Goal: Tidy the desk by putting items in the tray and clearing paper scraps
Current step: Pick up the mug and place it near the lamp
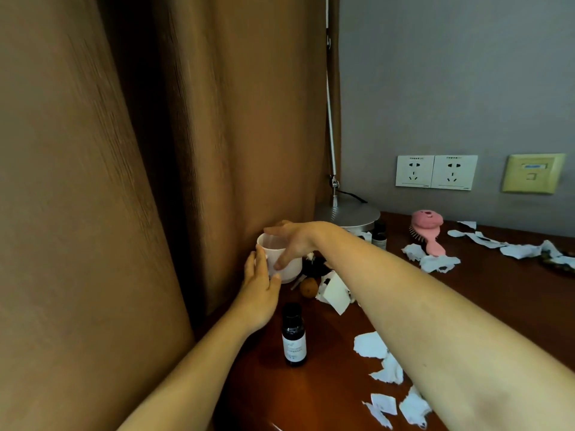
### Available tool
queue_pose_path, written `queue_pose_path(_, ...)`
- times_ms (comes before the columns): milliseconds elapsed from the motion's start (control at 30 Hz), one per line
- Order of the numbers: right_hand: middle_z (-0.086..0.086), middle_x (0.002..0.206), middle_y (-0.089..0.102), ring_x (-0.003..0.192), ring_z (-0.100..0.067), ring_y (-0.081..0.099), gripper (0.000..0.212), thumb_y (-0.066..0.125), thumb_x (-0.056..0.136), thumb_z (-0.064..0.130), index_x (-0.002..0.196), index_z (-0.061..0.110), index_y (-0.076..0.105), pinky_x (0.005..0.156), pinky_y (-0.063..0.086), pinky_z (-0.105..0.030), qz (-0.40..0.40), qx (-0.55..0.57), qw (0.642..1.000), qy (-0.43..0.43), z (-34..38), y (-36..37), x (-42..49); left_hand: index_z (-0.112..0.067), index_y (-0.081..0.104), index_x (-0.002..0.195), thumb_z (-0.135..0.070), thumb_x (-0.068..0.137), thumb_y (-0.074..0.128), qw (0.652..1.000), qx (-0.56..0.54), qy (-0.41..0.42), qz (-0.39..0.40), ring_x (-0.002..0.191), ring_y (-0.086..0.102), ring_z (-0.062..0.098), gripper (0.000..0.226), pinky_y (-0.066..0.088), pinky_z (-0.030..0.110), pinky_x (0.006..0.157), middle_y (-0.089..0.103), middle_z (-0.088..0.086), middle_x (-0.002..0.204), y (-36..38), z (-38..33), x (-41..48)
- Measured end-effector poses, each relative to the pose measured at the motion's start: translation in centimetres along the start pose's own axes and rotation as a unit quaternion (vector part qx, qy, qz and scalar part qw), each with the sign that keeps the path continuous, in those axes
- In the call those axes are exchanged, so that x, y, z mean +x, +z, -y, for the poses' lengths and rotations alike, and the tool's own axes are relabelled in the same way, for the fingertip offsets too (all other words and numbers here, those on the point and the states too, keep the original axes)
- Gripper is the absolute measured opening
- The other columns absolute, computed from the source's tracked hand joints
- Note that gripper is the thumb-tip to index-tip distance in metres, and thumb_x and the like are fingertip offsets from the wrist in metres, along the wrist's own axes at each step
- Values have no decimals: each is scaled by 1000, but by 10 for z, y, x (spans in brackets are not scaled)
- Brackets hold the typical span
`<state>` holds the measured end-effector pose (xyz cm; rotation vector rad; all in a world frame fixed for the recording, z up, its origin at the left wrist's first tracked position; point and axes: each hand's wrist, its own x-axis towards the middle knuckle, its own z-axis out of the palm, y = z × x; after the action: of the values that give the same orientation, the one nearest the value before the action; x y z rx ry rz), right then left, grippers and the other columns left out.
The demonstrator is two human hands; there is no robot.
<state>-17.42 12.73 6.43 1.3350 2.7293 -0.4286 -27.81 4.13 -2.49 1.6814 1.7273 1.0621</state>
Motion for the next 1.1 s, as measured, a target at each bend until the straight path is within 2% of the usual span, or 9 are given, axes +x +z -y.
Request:
queue_pose_path(167, -1, 160, 5, 147, -26, 12, 90, 67, 86, 30, 153, 23, 7, 115, 23, -39, -18, 23, 1000, 8, -13, 4, 4, -20, -12, 150, -23, 102, 32, 1000, 10, -17, 20, 148, 1, 18, 65, 11, 31, 119, -17, -2, 159, 4, -8, 12)
queue_pose_path(267, -1, 161, 7, 147, -25, 12, 89, 67, 86, 29, 152, 22, 8, 116, 21, -37, -35, 30, 999, 10, -17, 5, 1, -22, -11, 150, -26, 102, 31, 999, 13, -29, 36, 148, -2, 19, 63, 9, 31, 118, -17, 0, 159, 1, -10, 15)
queue_pose_path(400, -4, 157, 24, 143, -24, 27, 80, 65, 87, 25, 151, 23, 18, 113, 29, -34, -103, 73, 992, 4, -23, 1, -12, -31, -7, 150, -35, 101, 32, 997, 35, -57, 42, 148, -5, 21, 62, 5, 39, 120, -15, 0, 160, -11, -15, 11)
queue_pose_path(467, -5, 153, 35, 136, -24, 40, 72, 65, 86, 24, 149, 20, 28, 111, 35, -36, -115, 60, 992, 6, -26, -4, -24, -29, -5, 150, -35, 101, 33, 997, 43, -49, 27, 148, -5, 20, 63, 4, 38, 120, -10, 0, 160, -16, -22, 6)
queue_pose_path(567, -5, 139, 52, 124, -24, 51, 55, 63, 86, 26, 138, 18, 47, 104, 43, -42, -100, 24, 995, 4, -28, -13, -48, -21, 3, 152, -31, 101, 33, 999, 37, -7, 28, 148, 0, 15, 60, 5, 31, 118, -2, 0, 161, -20, -40, -6)
queue_pose_path(700, -3, 148, 42, 132, -23, 43, 60, 60, 89, 32, 144, 19, 39, 107, 40, -38, -60, -45, 997, 10, -25, -21, -87, -16, 18, 151, -29, 101, 35, 997, 42, 41, 41, 146, 15, 16, 55, 15, 26, 114, 15, 2, 159, -21, -64, -31)
queue_pose_path(867, -6, 146, 43, 128, -24, 46, 56, 54, 93, 31, 144, 14, 37, 105, 41, -36, -40, -92, 995, 21, -24, -21, -139, -20, 34, 143, -33, 98, 42, 998, 28, 52, 34, 136, 34, 16, 48, 26, 21, 99, 33, 2, 150, -10, -69, -66)
queue_pose_path(1033, -6, 143, 46, 123, -22, 51, 50, 52, 95, 27, 142, 16, 40, 101, 41, -31, -35, -65, 997, 33, -28, 4, -187, -25, 29, 144, -36, 94, 50, 999, -7, 47, -12, 135, 37, 15, 55, 28, 27, 106, 39, 0, 147, 9, -56, -102)
queue_pose_path(1100, -4, 143, 47, 123, -20, 51, 50, 53, 95, 27, 142, 19, 40, 100, 41, -31, -20, -51, 998, 38, -30, 19, -208, -27, 27, 144, -32, 96, 49, 998, -21, 50, -31, 125, 46, 13, 53, 35, 24, 102, 45, 0, 141, 19, -52, -112)
